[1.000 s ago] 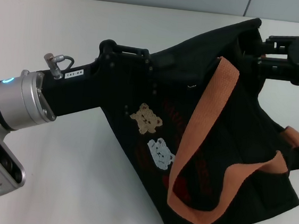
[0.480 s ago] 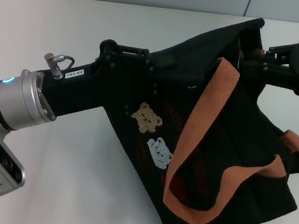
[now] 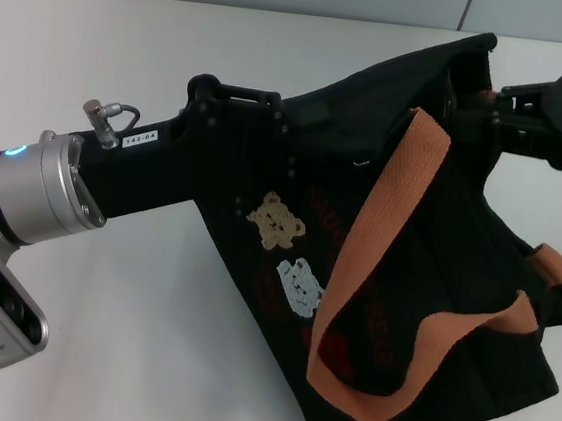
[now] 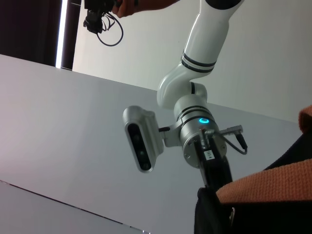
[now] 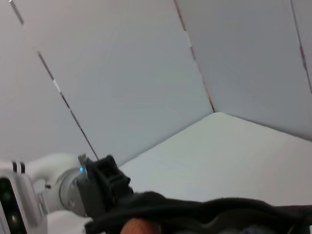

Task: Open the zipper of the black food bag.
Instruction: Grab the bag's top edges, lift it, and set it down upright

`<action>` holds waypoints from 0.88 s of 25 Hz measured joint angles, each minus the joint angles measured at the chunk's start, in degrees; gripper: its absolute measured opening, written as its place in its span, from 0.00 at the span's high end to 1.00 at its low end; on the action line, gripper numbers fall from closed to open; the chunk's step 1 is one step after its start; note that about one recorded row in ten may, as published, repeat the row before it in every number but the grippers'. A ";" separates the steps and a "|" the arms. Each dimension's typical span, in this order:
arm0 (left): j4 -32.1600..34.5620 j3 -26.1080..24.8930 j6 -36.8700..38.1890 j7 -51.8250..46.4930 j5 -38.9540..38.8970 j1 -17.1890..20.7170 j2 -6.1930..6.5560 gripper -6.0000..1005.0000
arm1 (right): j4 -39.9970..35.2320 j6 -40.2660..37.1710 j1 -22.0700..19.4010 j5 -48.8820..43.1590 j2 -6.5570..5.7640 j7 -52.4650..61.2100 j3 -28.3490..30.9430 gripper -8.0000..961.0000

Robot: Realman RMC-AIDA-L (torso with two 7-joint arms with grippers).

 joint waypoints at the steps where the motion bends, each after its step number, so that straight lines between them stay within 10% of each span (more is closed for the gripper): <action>1: 0.00 0.00 0.00 0.00 0.00 0.00 0.00 0.89 | 0.03 -0.02 0.45 0.00 -0.02 2.06 -0.17 0.80; 5: -0.16 0.58 0.00 0.77 -0.04 -0.03 0.00 0.89 | 0.19 0.35 0.97 -0.23 -0.01 4.97 -0.50 0.60; 22: 0.03 1.20 0.16 1.33 -0.02 -0.09 0.00 0.89 | -0.27 2.42 4.29 -7.00 0.58 10.83 -0.75 0.59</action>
